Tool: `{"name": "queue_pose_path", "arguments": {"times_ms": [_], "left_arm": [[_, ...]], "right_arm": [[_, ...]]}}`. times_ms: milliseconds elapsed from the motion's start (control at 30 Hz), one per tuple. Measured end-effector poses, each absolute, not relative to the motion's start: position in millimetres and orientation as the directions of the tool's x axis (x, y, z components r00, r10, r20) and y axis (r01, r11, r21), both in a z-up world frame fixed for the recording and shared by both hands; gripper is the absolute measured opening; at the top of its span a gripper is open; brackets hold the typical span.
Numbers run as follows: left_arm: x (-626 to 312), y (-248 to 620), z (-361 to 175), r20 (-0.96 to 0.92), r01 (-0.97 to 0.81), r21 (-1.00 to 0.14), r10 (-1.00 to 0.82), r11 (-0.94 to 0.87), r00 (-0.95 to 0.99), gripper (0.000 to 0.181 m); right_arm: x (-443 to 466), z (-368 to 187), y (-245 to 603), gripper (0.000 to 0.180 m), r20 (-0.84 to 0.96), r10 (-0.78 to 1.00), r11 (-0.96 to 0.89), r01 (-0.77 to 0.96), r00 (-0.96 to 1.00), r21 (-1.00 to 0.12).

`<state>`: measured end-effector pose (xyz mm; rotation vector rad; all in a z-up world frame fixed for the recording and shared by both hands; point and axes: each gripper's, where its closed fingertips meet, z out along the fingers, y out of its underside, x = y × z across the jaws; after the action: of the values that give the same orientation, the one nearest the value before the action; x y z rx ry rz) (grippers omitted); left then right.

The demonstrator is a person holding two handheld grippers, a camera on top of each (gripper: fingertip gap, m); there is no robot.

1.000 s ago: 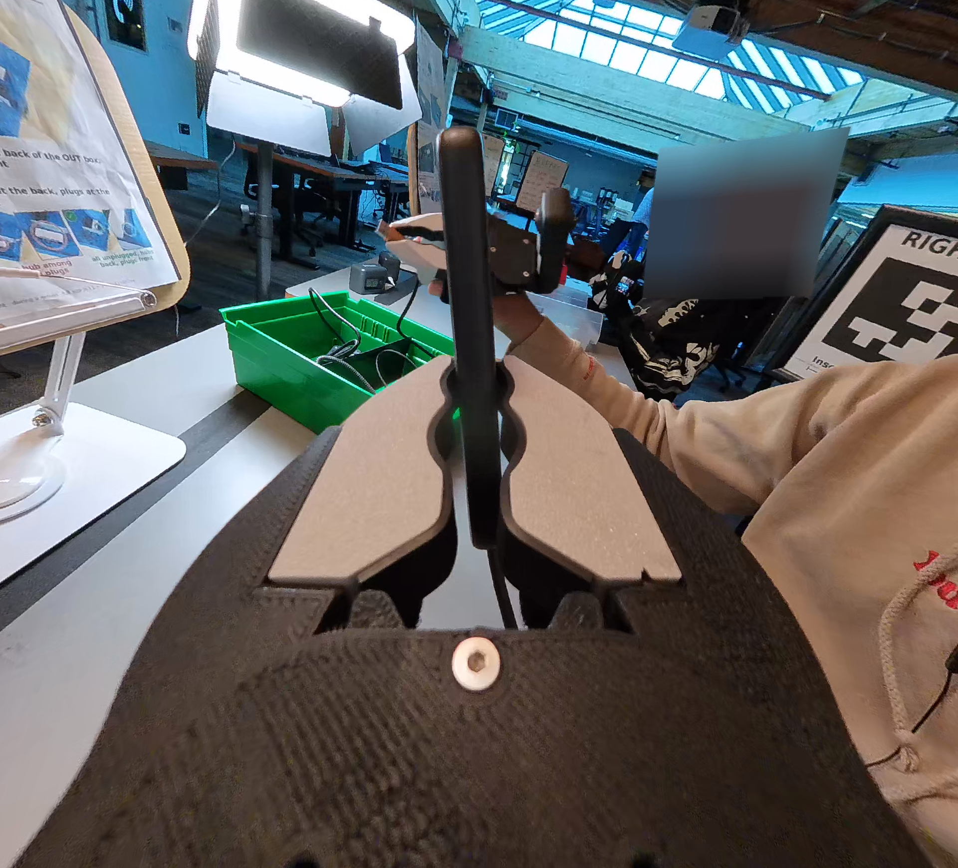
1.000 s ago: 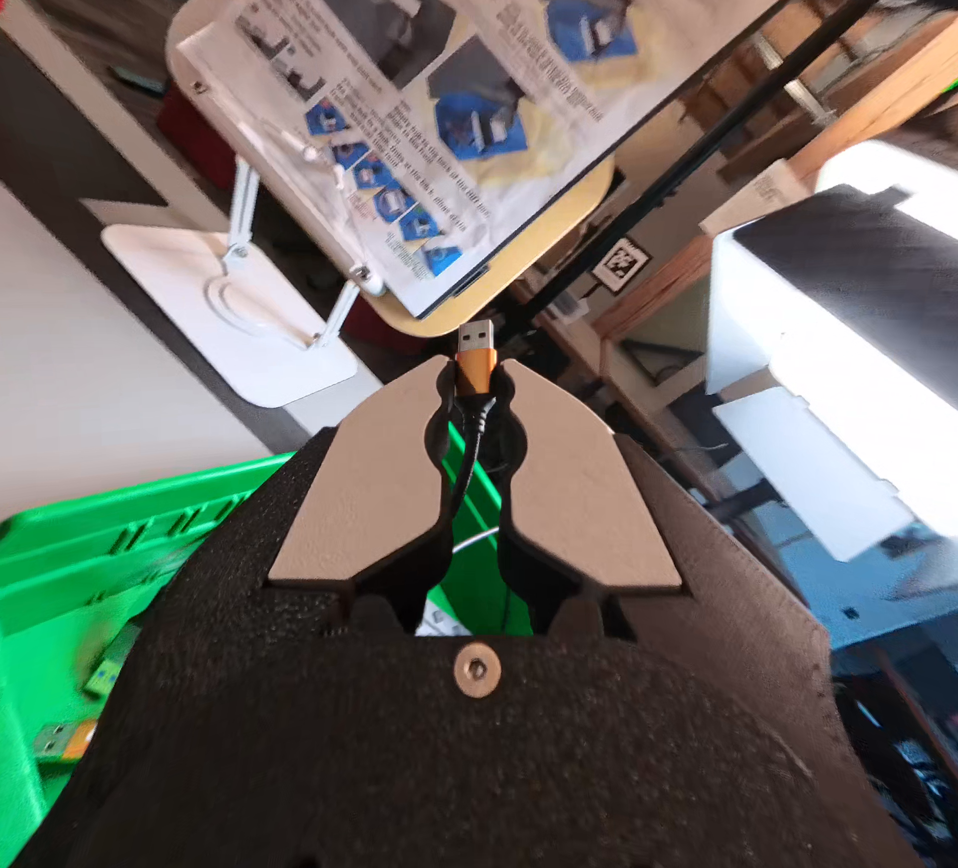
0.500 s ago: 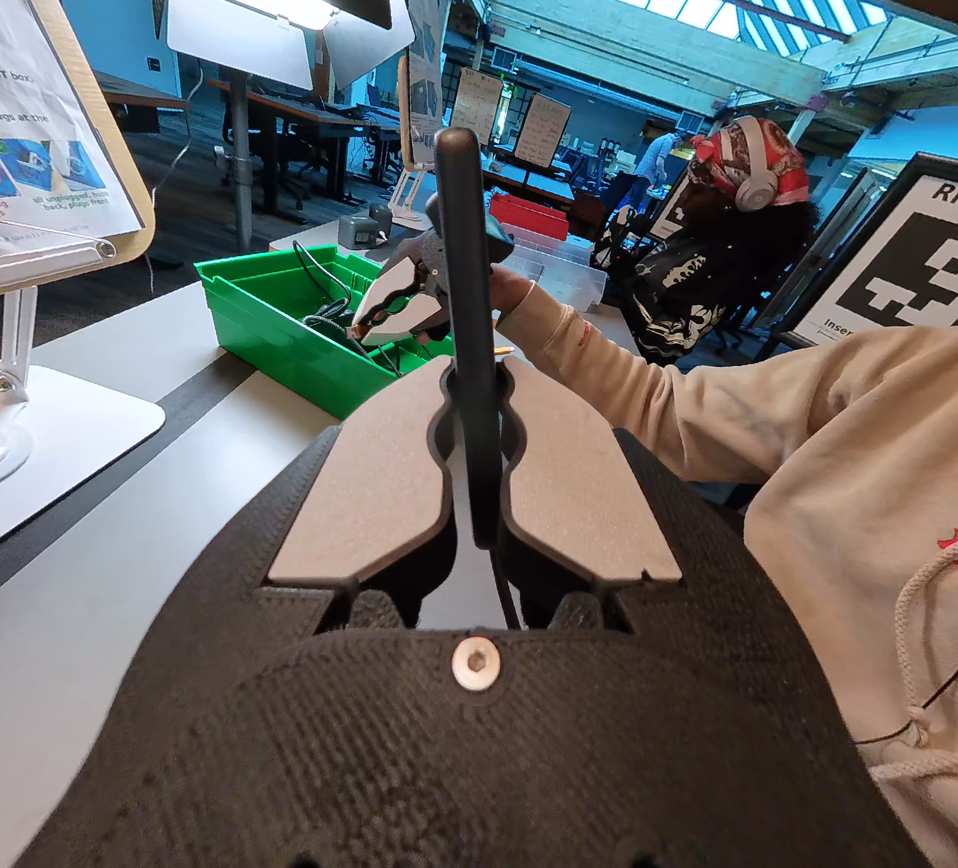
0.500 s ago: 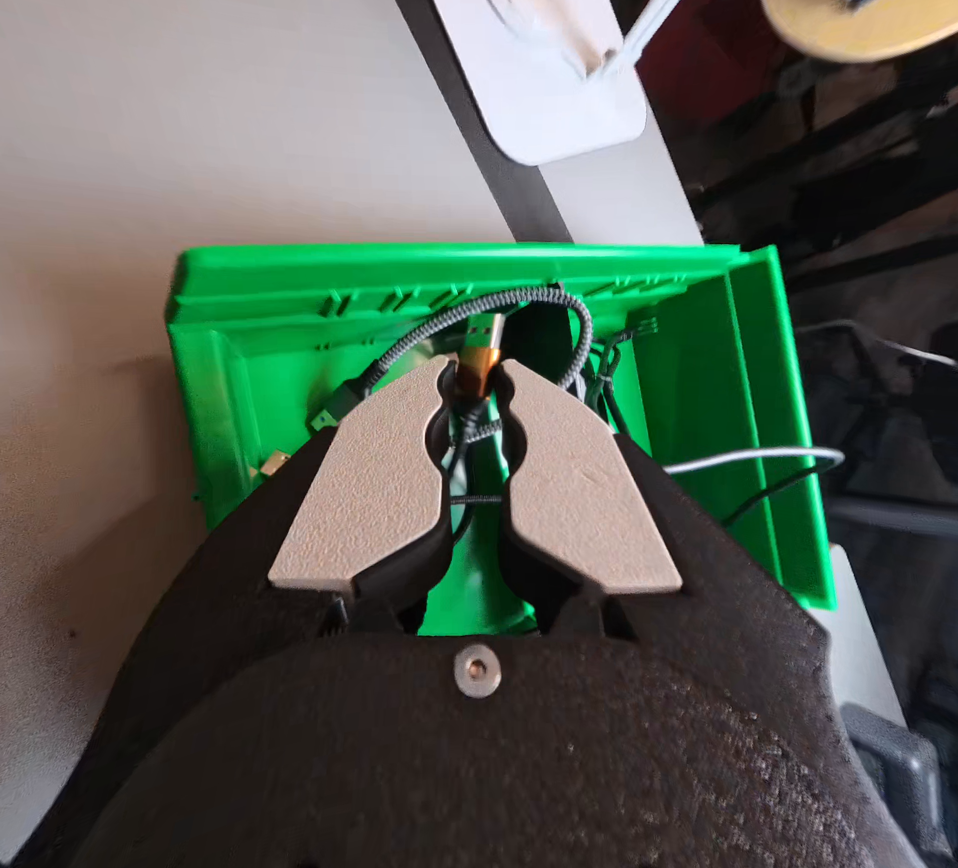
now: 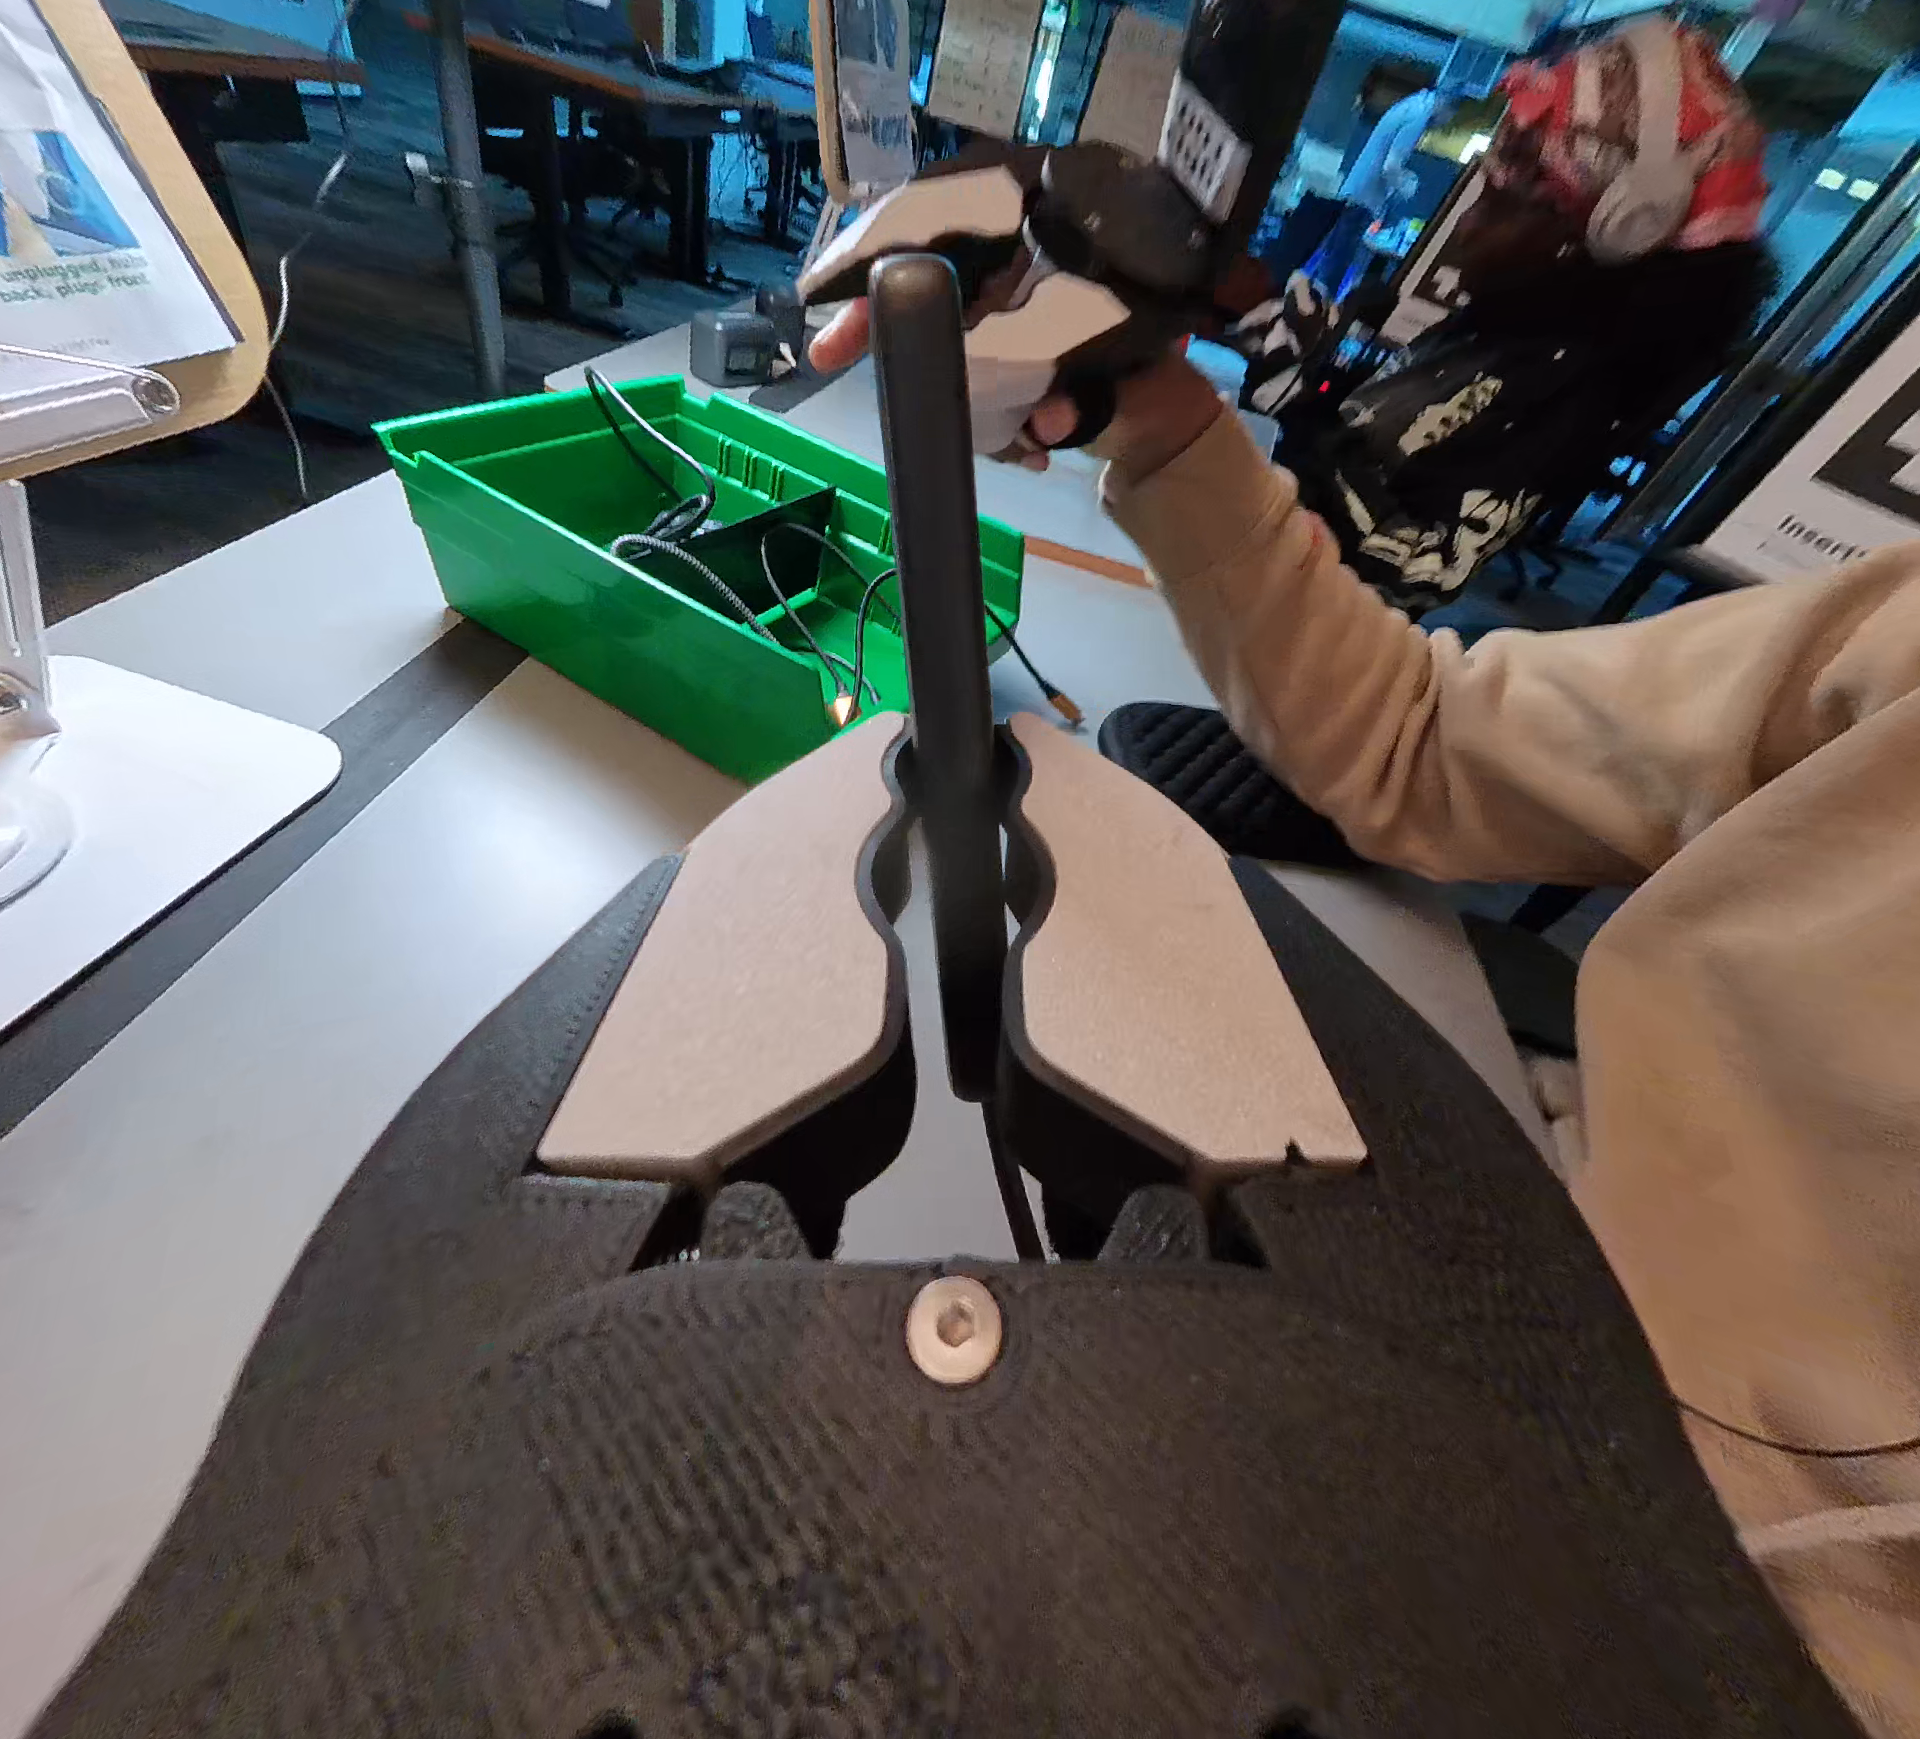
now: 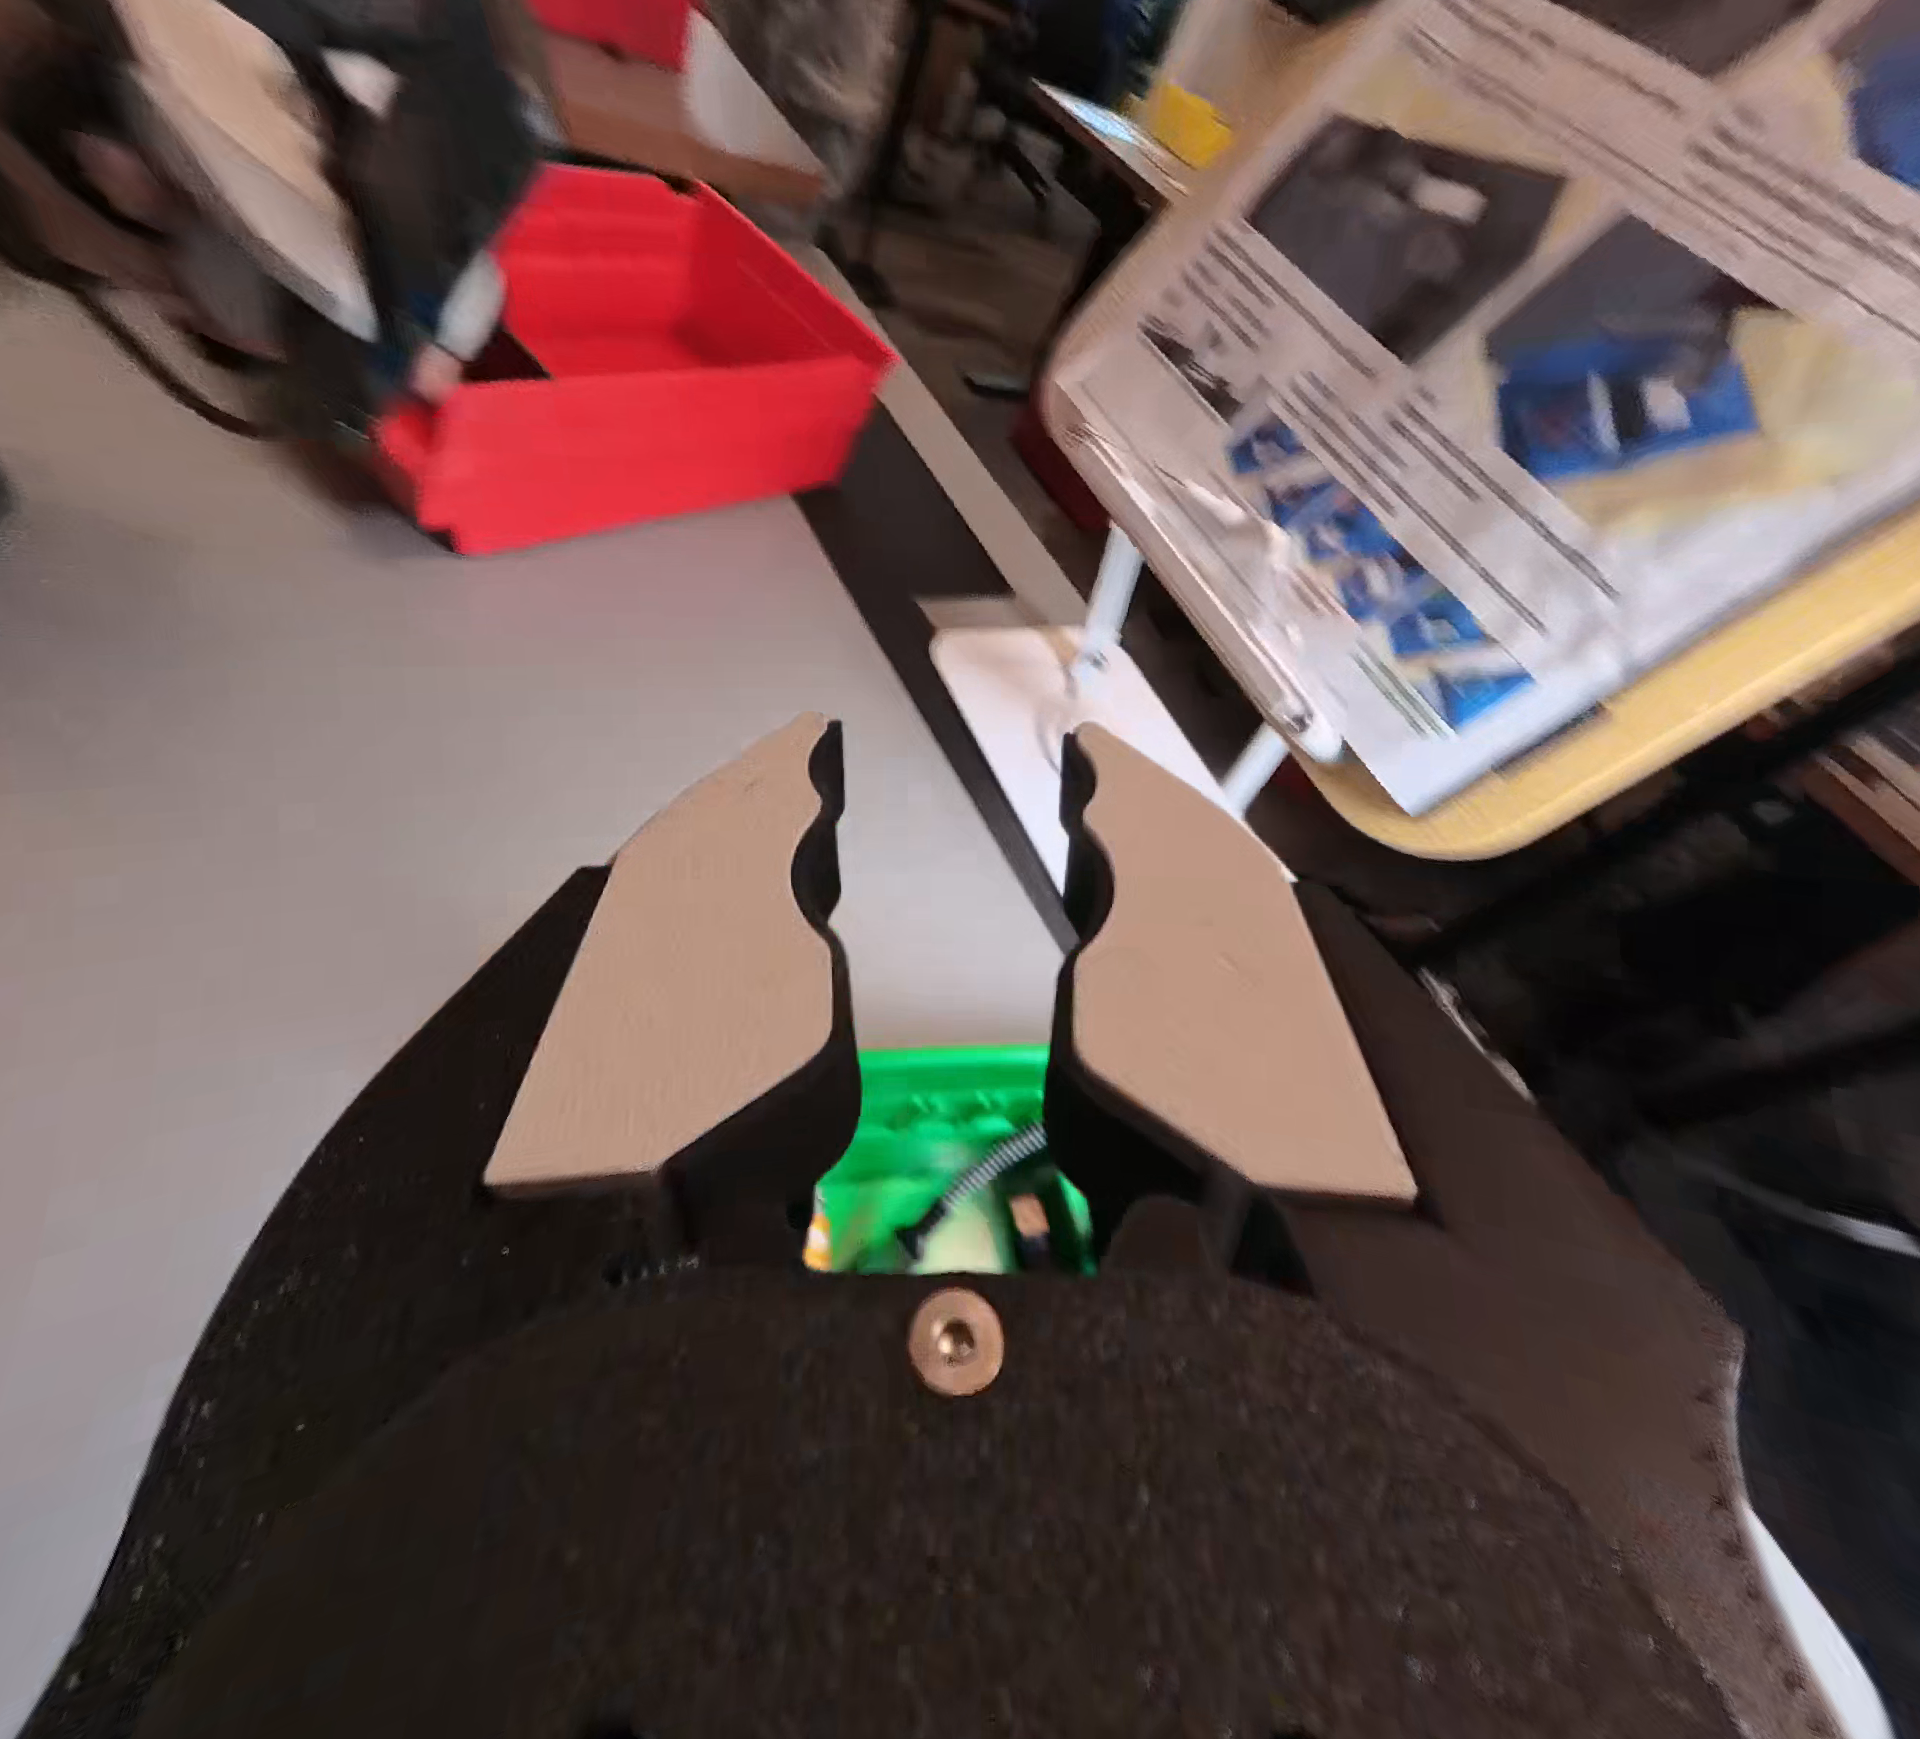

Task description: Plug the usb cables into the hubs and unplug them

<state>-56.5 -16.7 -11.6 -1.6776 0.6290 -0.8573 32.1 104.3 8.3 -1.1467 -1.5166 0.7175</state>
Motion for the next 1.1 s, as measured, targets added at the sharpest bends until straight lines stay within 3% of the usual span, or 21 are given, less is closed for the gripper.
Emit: {"name": "queue_pose_path", "arguments": {"times_ms": [167, 300, 400, 467, 567, 667, 733, 900, 1100], "left_arm": [[-27, -19, -38, 0.116, -0.149, -0.959, -0.813, -0.242, 0.57, 0.013], [-4, -24, -57, 0.013, -0.286, -0.939, -0.852, -0.191, 0.524, 0.013], [2, -24, -68, -0.049, -0.363, -0.916, -0.85, -0.171, 0.524, 0.013], [-1, -22, -69, -0.076, -0.382, -0.91, -0.842, -0.159, 0.533, 0.013], [-5, -22, -59, -0.046, -0.322, -0.934, -0.844, -0.154, 0.535, 0.017], [-13, -23, -46, 0.017, -0.229, -0.959, -0.843, -0.166, 0.538, 0.044], [-25, -24, -28, 0.049, -0.137, -0.98, -0.84, -0.145, 0.54, 0.049], [-84, -28, 30, 0.154, 0.166, -0.984, -0.794, -0.068, 0.588, 0.039], [-121, -34, 51, 0.118, 0.187, -0.982, -0.719, 0.017, 0.685, 0.033]], "right_arm": [[12, 3, 24, 0.043, 0.29, 0.905, 0.365, 0.217, -0.312, -0.905], [0, -22, -7, 0.047, 0.222, 0.865, 0.371, 0.276, -0.449, -0.887], [-3, -41, -20, 0.017, 0.213, 0.826, 0.415, 0.307, -0.522, -0.857], [-3, -43, -21, 0.014, 0.209, 0.821, 0.423, 0.32, -0.532, -0.848], [-2, -36, -23, 0.012, 0.229, 0.817, 0.43, 0.295, -0.529, -0.853], [6, -27, -25, 0.012, 0.246, 0.812, 0.444, 0.285, -0.529, -0.85], [13, -24, -23, 0.012, 0.251, 0.815, 0.45, 0.299, -0.522, -0.841], [33, -32, -7, 0.012, 0.245, 0.847, 0.45, 0.393, -0.472, -0.801], [65, 5, 54, 0.012, 0.377, 0.902, 0.432, 0.471, -0.211, -0.769]]}}
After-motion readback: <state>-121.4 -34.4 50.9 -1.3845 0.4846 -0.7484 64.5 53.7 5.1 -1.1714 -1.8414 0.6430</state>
